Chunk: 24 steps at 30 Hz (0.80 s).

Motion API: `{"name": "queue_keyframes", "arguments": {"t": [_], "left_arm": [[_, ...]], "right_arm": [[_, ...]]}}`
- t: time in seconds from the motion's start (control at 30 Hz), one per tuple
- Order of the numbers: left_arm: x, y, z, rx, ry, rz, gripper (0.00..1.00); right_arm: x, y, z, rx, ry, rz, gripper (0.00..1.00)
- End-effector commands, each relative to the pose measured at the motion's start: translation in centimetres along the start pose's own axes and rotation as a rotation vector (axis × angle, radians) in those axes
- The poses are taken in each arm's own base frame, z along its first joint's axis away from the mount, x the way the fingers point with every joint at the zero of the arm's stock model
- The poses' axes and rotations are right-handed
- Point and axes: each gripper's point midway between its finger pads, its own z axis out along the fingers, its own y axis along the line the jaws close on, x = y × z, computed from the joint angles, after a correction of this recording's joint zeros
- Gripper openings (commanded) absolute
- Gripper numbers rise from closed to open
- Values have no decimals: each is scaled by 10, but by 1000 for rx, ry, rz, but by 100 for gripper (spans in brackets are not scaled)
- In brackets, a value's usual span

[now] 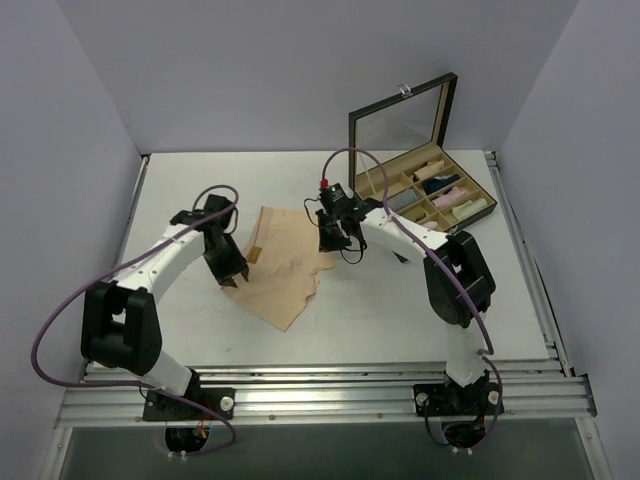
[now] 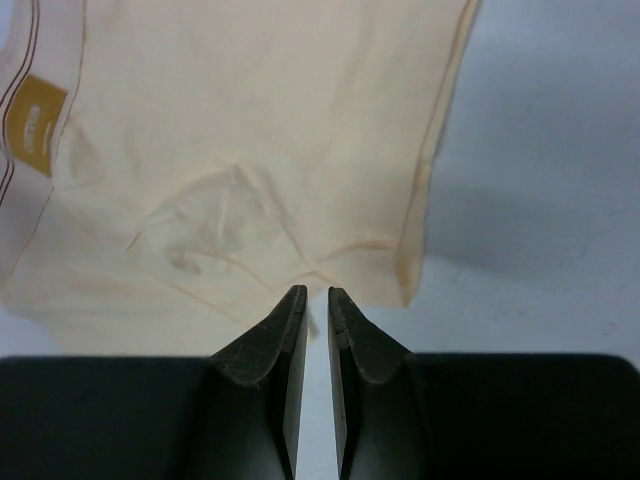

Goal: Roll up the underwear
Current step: Flatten the underwear

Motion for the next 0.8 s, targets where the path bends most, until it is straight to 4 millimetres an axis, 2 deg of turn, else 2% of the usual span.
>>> {"name": "queue_keyframes", "arguments": {"t": [0.0,0.1,0.2,0.27,0.53,0.77], "left_arm": [[-17,46,8,-45,38,-55,42],[-26,68,18,-56,71,-100,43],[-28,75,26,-20,95,-132,44],[-29,72,30,12,97,-139,45],[-12,67,49,77,157,-148,47],[-17,75,57,40,141,-158,48]], "right_arm": [[24,24,-14,-48,22,15,11],[40,25,-11,-41,38,6,11],[50,21,-4,-41,60,11,11],[55,18,-1,-35,69,6,11],[83,11,6,-19,115,-6,11],[87,9,13,-21,118,-11,11]]}}
